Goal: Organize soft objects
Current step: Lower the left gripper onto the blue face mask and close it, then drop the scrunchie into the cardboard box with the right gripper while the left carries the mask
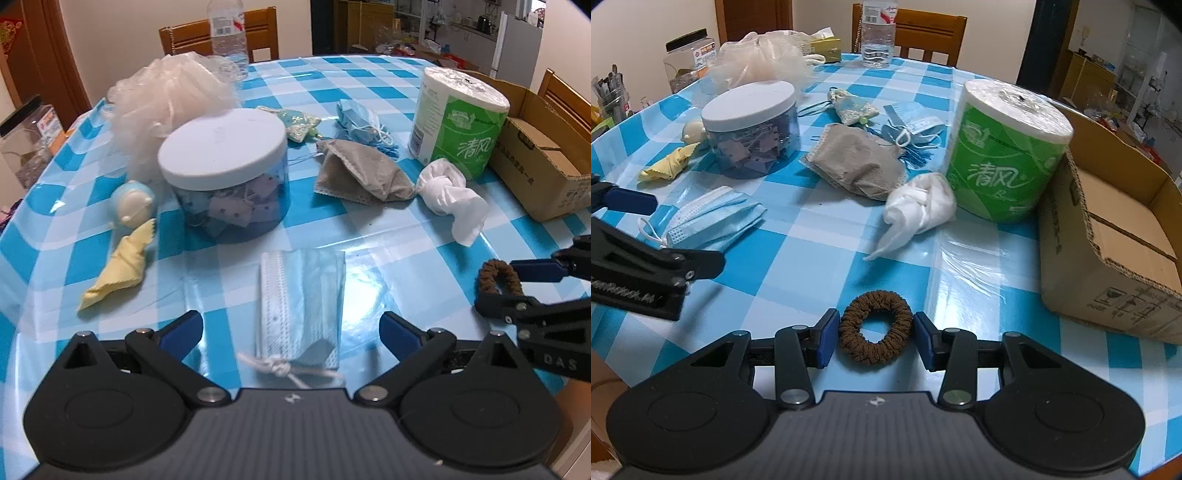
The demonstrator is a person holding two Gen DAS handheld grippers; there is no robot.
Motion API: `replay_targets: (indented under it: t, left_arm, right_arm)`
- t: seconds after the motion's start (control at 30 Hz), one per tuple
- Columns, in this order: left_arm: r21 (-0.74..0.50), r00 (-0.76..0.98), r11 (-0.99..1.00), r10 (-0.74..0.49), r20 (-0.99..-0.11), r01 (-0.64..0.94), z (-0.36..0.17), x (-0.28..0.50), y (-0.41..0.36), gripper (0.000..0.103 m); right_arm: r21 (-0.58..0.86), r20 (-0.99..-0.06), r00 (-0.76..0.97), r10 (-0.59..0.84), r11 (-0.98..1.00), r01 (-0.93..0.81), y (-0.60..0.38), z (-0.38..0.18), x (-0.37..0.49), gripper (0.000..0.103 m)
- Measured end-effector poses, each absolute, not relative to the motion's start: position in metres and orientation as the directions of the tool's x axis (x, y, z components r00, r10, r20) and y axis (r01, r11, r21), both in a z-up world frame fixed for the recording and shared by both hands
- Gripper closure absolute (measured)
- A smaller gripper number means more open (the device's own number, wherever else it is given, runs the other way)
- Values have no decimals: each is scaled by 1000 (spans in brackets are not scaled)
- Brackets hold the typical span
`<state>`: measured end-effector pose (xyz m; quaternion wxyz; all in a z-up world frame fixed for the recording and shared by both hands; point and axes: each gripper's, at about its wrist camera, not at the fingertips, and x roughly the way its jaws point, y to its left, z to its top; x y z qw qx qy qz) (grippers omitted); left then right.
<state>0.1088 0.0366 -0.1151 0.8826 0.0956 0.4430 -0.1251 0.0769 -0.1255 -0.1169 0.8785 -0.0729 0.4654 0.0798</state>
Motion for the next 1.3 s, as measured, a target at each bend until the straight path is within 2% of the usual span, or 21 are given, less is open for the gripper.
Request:
replay_targets:
  t: [0.03, 0.13, 0.23, 0.33, 0.5, 0.77, 0.97, 1.3]
  left_arm:
    - [56, 575, 951, -137, -807, 305, -117, 111, 36, 6]
    - [34, 554, 951, -151, -819, 309, -123, 118, 36, 19]
    - [7, 554, 954, -167, -815, 298, -124, 121, 39, 20]
    - [7, 566, 953, -173, -806, 302, -123, 122, 38, 28]
    - [5, 574, 951, -182, -798, 309, -121, 124, 36, 50]
    - [-17, 554, 946, -203, -807, 323, -117, 126, 44, 68]
    - [-33, 521, 932, -232, -821, 361, -107, 125, 49, 70]
    - [-36, 470, 864, -308, -827, 502, -61, 121, 42, 70]
  right_arm:
    - [-56, -829, 555, 69, 977, -205, -126, -117, 76, 54]
    - [-65, -829, 556, 59, 977, -202, -126, -116, 73, 54]
    - [-68, -828, 558, 55, 978, -199, -126, -115, 72, 54]
    - [-70, -828, 557, 54, 978, -198, -126, -114, 72, 54]
    - [-75, -831, 555, 49, 977, -200, -126, -114, 72, 54]
    - [-88, -831, 554, 45, 974, -211, -123, -110, 76, 54]
    - [-86, -836, 546, 48, 973, -216, -123, -102, 80, 54]
    - [-14, -849, 522, 83, 984, -179, -142, -66, 80, 54]
